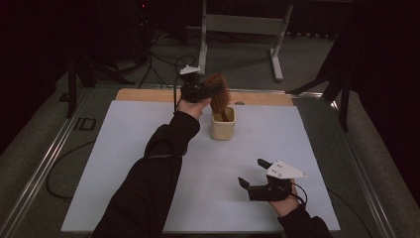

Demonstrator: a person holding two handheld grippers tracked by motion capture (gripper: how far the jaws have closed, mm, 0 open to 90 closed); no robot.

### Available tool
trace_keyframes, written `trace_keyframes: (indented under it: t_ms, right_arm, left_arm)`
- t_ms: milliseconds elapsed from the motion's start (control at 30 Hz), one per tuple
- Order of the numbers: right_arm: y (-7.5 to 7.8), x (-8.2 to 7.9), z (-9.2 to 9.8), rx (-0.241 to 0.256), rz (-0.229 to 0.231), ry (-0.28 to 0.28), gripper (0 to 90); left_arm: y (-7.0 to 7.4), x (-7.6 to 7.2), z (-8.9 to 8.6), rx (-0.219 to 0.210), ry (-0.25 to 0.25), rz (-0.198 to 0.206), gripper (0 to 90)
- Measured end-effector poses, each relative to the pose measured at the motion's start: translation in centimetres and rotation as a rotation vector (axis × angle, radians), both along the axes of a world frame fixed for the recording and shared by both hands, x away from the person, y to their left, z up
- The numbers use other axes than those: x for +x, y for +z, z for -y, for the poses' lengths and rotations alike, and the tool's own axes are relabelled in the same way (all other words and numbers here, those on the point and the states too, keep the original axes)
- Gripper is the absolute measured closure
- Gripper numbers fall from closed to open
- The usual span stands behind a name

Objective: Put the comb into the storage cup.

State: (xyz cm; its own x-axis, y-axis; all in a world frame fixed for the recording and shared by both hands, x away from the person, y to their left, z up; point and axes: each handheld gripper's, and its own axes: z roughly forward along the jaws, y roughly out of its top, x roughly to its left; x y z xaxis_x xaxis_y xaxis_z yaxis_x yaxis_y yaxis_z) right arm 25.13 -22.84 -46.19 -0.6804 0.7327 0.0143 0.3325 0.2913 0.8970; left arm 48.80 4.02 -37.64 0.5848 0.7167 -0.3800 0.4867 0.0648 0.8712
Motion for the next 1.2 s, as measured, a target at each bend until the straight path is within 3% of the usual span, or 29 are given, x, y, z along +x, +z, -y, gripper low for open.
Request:
trace_keyframes:
  t_ms: [733, 900, 1200]
  right_arm:
    - [0.0, 0.0, 0.0, -0.001, -0.003, -0.001, 8.5]
    - [-0.1, 0.0, -0.1, 0.004, -0.005, 0.001, 8.4]
    - [-0.1, 0.0, -0.1, 0.001, -0.010, 0.002, 8.5]
  left_arm:
    - [-1.4, 0.3, -0.1, 0.009, -0.007, -0.032, 52.3]
    - [-1.9, 0.7, -1.0, -0.014, -0.011, -0.048, 51.1]
    - [-1.7, 0.8, -1.2, 0.018, -0.035, -0.059, 45.1]
